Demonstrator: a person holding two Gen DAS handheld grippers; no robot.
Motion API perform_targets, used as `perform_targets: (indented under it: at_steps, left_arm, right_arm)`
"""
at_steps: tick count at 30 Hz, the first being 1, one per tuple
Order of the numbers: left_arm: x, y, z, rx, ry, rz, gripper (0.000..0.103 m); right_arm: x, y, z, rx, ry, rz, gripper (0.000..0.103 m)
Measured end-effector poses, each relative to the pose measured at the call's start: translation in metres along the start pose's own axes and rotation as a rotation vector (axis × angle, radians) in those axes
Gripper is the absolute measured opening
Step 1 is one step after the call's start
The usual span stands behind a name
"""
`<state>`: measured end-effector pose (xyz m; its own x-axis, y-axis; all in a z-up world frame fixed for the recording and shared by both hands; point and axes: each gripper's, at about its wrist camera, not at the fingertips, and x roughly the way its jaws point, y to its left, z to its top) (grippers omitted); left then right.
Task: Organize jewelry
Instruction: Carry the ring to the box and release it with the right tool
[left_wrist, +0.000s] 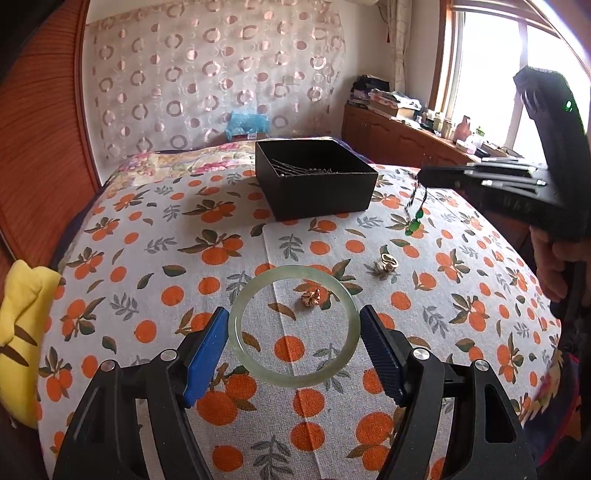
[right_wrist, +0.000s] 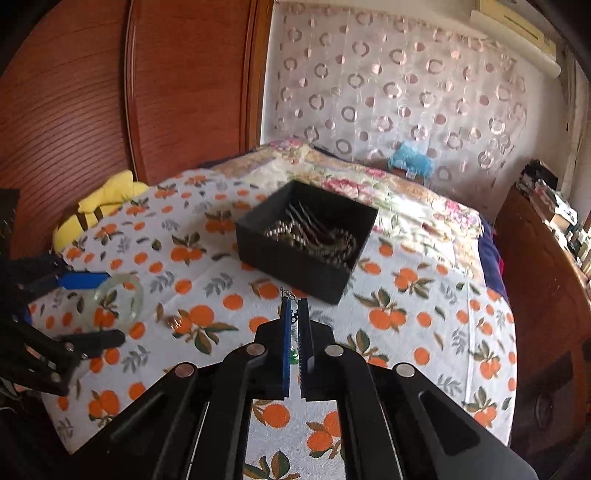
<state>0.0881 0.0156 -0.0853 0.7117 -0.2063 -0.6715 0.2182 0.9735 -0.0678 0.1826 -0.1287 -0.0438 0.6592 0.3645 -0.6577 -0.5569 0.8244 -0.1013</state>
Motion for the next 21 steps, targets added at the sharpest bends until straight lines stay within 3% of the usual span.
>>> perform_targets:
  at_steps: [1,11,21]
  left_arm:
    - [0.000,0.000,-0.001,0.001,0.000,0.001,0.069]
    - [-0.006,-0.004,0.013,0.023,-0.035,0.008,0.069]
    - [-0.003,-0.007,0.011,0.019,-0.021,-0.001,0.069]
  right_arm:
    - [-0.002,0.001,0.002,-0.003,-0.005,-0.001,0.000]
    - [-0.003,-0.002,0.010,-0.005,-0.006,-0.002,0.000]
    - [0.027,-0.005,-0.009,0.061,0.049,0.054,0.002]
